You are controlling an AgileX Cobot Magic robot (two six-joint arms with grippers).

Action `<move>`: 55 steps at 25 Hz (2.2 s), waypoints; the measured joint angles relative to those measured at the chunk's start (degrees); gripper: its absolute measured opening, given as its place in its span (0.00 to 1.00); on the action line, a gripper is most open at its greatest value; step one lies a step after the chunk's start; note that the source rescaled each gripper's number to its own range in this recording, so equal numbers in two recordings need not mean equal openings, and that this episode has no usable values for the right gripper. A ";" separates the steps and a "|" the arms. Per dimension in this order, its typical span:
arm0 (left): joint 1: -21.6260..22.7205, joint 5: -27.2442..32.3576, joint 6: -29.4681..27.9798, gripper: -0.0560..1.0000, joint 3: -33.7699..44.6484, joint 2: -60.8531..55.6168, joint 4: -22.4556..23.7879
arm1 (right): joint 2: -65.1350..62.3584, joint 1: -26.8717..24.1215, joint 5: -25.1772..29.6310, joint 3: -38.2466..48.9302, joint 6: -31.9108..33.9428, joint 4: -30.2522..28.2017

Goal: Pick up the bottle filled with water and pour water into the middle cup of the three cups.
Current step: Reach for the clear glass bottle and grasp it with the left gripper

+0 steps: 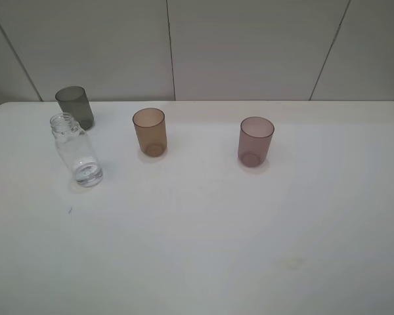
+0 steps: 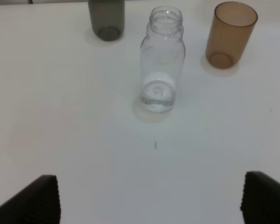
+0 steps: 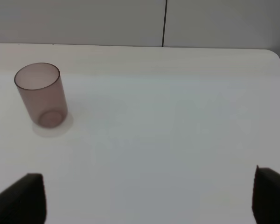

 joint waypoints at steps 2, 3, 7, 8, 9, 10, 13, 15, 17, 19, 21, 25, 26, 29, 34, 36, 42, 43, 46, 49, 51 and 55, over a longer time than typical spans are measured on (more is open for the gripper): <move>0.00 0.00 0.00 0.98 0.00 0.00 0.00 | 0.00 0.00 0.00 0.00 0.00 0.00; 0.00 0.00 0.00 0.98 0.00 0.00 0.00 | 0.00 0.00 0.00 0.00 0.00 0.00; 0.00 0.00 0.00 0.98 0.00 0.00 0.00 | 0.00 0.00 0.00 0.00 0.00 0.00; 0.00 0.00 0.00 0.98 0.00 0.00 0.00 | 0.00 0.00 0.00 0.00 0.00 0.00; 0.00 0.00 0.00 0.98 0.00 0.00 0.00 | 0.00 0.00 0.00 0.00 0.00 0.00; 0.00 0.00 0.00 0.98 0.00 0.00 0.00 | 0.00 0.00 0.00 0.00 0.00 0.00; 0.00 0.00 0.00 0.98 0.00 0.00 0.00 | 0.00 0.00 0.00 0.00 0.00 0.00; 0.00 0.00 0.00 0.98 0.00 0.00 0.00 | 0.00 0.00 0.00 0.00 0.00 0.00; 0.00 0.00 0.00 0.98 0.00 0.00 0.00 | 0.00 0.00 0.00 0.00 0.00 0.00; 0.00 0.00 0.00 0.98 0.00 0.00 0.00 | 0.00 0.00 0.00 0.00 0.00 0.00; 0.00 0.00 0.00 0.98 0.00 0.00 0.00 | 0.00 0.00 0.00 0.00 0.00 0.00; 0.00 0.00 0.00 0.98 0.00 0.00 0.00 | 0.00 0.00 0.00 0.00 0.00 0.00; 0.00 0.00 0.00 0.98 0.00 0.00 0.00 | 0.00 0.00 0.00 0.00 0.00 0.00; 0.00 0.00 0.00 0.98 0.00 0.00 0.00 | 0.00 0.00 0.00 0.00 0.00 0.00; 0.00 0.00 -0.77 0.98 0.00 0.50 2.03 | 0.00 0.00 0.00 0.00 0.00 0.00; -0.17 0.00 -0.87 0.98 0.00 1.79 2.17 | 0.00 0.00 0.00 0.00 0.00 0.34; -5.38 -0.79 1.81 0.98 -0.70 10.45 2.56 | 0.00 0.00 0.00 0.00 0.00 0.00; -5.70 -1.76 2.30 0.98 -1.00 12.18 2.61 | 0.00 0.00 0.00 0.00 0.00 0.00; -5.94 -8.66 2.93 0.98 -1.27 18.03 1.85 | 0.00 0.00 0.00 0.00 0.00 0.00; -5.94 -16.71 2.97 0.98 -1.27 23.22 -0.88 | 0.00 0.00 0.00 0.00 0.00 0.00; -5.94 -21.40 2.97 0.98 -1.27 26.57 -2.06 | 0.00 0.00 0.00 0.00 0.00 0.00; -5.94 -33.94 2.97 0.98 3.11 33.55 -3.37 | 0.00 0.00 0.00 0.00 0.00 0.00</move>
